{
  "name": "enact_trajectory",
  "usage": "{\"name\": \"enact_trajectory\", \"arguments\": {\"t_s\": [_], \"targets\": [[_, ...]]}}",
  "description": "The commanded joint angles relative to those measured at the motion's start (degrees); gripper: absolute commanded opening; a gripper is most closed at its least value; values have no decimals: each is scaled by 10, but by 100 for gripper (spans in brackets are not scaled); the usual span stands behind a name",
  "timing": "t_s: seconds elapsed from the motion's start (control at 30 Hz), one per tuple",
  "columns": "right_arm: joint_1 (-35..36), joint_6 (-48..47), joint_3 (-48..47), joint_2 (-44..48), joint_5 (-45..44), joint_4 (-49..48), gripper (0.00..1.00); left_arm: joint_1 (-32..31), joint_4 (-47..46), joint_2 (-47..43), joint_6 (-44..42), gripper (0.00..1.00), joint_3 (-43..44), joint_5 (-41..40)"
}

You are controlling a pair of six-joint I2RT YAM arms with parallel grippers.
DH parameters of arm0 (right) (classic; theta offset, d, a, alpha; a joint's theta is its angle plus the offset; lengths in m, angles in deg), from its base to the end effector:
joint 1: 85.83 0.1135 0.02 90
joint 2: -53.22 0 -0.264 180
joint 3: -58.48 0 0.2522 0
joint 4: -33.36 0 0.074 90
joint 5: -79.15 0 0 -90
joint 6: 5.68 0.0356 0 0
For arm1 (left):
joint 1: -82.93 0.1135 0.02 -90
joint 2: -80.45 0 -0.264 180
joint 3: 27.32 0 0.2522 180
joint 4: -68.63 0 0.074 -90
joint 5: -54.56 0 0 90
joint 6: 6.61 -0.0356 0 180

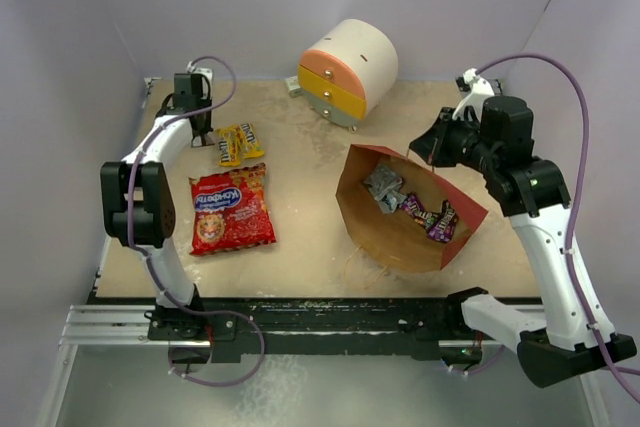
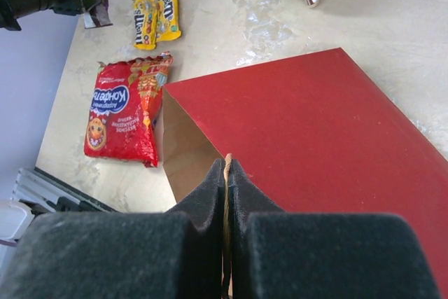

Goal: Take the snacks out of the paper bag
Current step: Place the snack at the center of the board, then take out the snack from the paper bag.

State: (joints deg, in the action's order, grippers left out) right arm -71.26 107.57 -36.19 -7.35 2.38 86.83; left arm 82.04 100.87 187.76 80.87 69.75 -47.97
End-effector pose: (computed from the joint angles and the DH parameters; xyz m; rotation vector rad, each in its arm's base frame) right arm 0.1931 0.0586 0.4488 -0.0122 1.9559 0.6614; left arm 0.4270 0.0011 0.2473 -0.0427 2.3048 0.2672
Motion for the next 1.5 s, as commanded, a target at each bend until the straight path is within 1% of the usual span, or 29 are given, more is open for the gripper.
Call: {"name": "enact_trajectory", "arguments": {"t_s": [0.0, 0.07, 0.17, 0.27, 0.43, 0.47, 0.57, 0.6, 0.67, 0.77, 0.83, 0.93, 1.03, 1.07, 1.13, 1.27, 1.3, 1.37, 1.47], "targets": [[-1, -2, -18, 5, 32, -2, 0, 13, -51, -3, -40, 9, -10, 39], [-1, -1, -18, 7, 36, 2, 0, 16, -52, 20, -47, 9, -6, 48], [-1, 0, -20, 10, 38, 2, 0, 23, -39, 45, -33, 9, 16, 45], [-1, 1, -20, 11, 46, 2, 0, 26, -52, 55, -26, 9, 12, 67], [-1, 0, -17, 5, 68, 2, 0, 26, -38, 63, -4, 12, 4, 77], [-1, 1, -16, 4, 73, -1, 0, 26, -39, 61, -3, 15, -1, 77], [0, -1, -18, 1, 78, -7, 0, 26, -26, 54, 2, 36, -3, 74], [-1, -4, -19, 0, 78, -6, 0, 26, -19, 51, 4, 42, -1, 72], [-1, -9, -21, -1, 81, -5, 0, 26, 2, 38, 17, 49, 6, 69], [-1, -10, -17, -1, 89, -5, 0, 26, 37, 12, 47, 55, 13, 64], [-1, -9, -11, 0, 96, -10, 0, 26, 57, -18, 75, 57, 9, 78], [-1, -5, -10, -1, 98, -16, 0, 23, 76, -77, 111, 60, -10, 127], [-1, -3, -9, 2, 81, -22, 0, 12, 87, -147, 164, 62, -49, 195], [-1, -3, -5, 4, 69, -27, 0, 2, 89, -173, 183, 64, -66, 219], [-1, 1, 6, 9, 49, -36, 0, -35, 88, -227, 221, 65, -106, 236], [-1, 13, 21, 19, 45, -54, 0, -150, 49, -329, 320, 66, -192, 248], [-1, 14, 23, 21, 44, -55, 0, -182, 33, -354, 341, 66, -219, 243], [-1, 11, 27, 26, 44, -55, 0, -250, 5, -405, 375, 66, -244, 222], [-1, 0, 27, 29, 41, -48, 0, -316, -24, -458, 398, 64, -269, 185]]}}
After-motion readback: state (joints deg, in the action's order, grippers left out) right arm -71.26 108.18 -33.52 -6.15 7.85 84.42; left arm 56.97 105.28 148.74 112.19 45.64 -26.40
